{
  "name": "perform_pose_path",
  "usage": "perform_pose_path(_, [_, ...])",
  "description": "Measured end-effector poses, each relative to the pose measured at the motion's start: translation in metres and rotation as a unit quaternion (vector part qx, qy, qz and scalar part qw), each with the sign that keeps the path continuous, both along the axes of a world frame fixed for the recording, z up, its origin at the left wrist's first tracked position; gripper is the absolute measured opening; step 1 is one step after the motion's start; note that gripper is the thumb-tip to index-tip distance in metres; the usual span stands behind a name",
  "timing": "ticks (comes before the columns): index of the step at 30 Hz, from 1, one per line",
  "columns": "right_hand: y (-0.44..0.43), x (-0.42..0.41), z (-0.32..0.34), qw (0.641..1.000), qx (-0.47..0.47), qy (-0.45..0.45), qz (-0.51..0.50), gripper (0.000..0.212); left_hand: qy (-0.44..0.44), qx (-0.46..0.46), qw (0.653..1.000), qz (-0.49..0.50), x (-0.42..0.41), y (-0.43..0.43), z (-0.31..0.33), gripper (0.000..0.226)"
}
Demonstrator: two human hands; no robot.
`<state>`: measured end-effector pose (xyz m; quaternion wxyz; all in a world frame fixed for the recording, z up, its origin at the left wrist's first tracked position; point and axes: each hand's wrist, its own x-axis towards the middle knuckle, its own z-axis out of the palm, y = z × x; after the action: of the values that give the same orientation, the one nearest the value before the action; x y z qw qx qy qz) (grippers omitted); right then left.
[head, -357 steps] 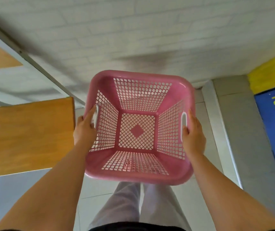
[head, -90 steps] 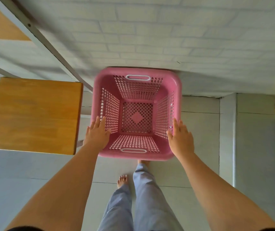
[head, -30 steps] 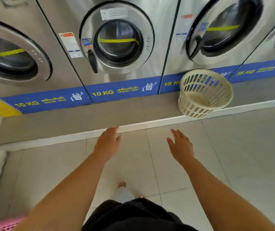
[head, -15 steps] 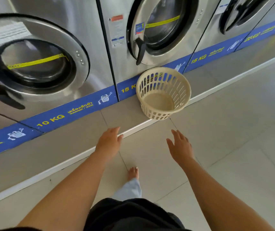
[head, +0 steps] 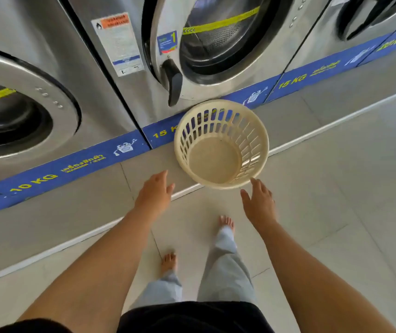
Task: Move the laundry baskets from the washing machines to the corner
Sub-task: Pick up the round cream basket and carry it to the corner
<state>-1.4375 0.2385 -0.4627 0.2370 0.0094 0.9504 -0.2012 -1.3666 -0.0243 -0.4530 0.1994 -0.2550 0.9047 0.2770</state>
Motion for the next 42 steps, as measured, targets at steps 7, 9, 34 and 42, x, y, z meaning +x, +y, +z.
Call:
perform_pose_path(7, [0.028, -0.132, -0.05, 0.998, 0.008, -0.002, 0.054, 0.055, -0.013, 0.021, 0.99, 0.141, -0.105, 0.039, -0.053, 0.053])
perform_pose_path(9, [0.03, -0.165, -0.071, 0.998, 0.011, -0.001, 0.055, 0.056, -0.007, 0.025, 0.985, 0.169, -0.132, 0.044, -0.075, 0.052])
perform_pose_path(34, [0.039, -0.291, -0.231, 0.994, -0.02, 0.073, 0.076, 0.069, 0.076, -0.046, 0.937, 0.338, -0.155, 0.025, -0.241, 0.07])
perform_pose_path(42, [0.012, -0.224, -0.191, 0.989, -0.011, 0.072, 0.132, 0.064, 0.082, -0.038, 0.916, 0.391, -0.063, 0.018, -0.207, 0.072])
